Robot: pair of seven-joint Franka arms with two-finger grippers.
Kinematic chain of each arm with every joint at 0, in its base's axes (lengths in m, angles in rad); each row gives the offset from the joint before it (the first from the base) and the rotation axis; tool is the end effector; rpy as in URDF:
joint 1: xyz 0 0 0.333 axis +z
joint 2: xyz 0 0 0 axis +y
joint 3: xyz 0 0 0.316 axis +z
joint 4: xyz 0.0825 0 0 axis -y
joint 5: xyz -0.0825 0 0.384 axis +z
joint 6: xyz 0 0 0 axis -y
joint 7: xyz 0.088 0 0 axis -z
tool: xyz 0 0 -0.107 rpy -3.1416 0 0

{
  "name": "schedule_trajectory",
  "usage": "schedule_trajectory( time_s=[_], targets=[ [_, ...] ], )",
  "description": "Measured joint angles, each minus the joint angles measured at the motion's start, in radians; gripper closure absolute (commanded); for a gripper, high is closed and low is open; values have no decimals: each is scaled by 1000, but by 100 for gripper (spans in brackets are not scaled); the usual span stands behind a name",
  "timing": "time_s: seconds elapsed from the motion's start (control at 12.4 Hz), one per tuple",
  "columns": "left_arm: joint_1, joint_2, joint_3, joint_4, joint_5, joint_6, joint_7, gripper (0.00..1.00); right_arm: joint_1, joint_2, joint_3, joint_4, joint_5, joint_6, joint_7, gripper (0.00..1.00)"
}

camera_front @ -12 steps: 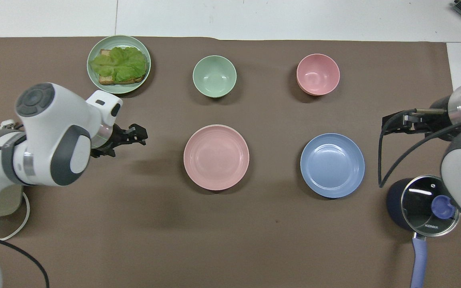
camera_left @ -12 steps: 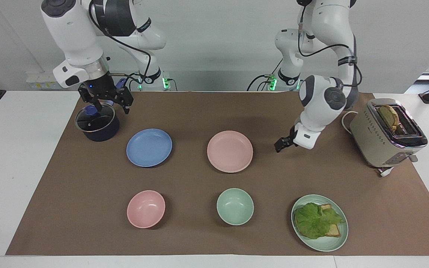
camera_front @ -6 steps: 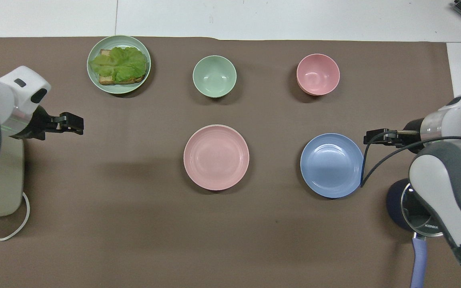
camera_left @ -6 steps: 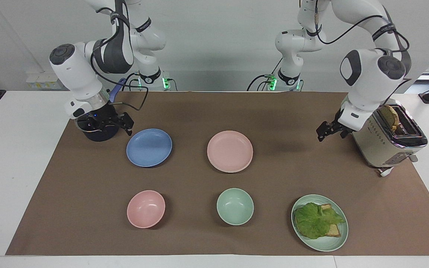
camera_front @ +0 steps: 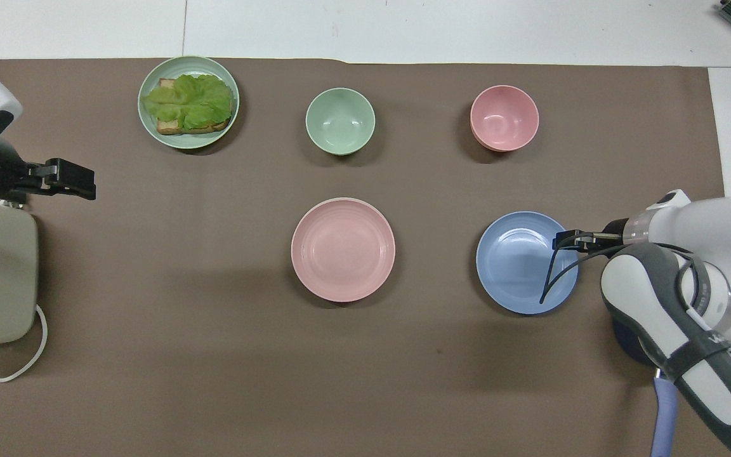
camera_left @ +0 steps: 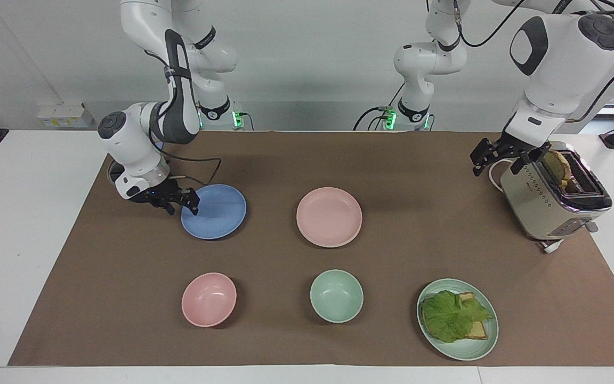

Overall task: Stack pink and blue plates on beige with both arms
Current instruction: 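Grasp the blue plate rim with the right gripper, then carry the blue plate with the right gripper onto the pink plate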

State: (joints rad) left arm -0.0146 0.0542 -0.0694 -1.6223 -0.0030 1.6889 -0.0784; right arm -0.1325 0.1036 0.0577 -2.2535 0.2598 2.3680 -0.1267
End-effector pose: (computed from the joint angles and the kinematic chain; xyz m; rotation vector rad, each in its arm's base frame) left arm 0.5774 -0.0479 0.5798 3.1338 -0.0081 0.0187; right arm 0.5326 -0.0370 0.3196 -2.9485 0.1976 -0.0435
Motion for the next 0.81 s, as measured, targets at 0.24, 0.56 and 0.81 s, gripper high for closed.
schedule_trajectory(
  time_s=[0.24,0.56,0.81],
  targets=[
    [0,3,0,0,0,0,0,0,-14,11,0,-12,16,0,-20,68],
    [0,3,0,0,0,0,1,0,-15,12,0,-20,19,-36,-20,100],
    [0,3,0,0,0,0,1,0,-19,10,0,-15,23,-59,-21,100]
  ],
)
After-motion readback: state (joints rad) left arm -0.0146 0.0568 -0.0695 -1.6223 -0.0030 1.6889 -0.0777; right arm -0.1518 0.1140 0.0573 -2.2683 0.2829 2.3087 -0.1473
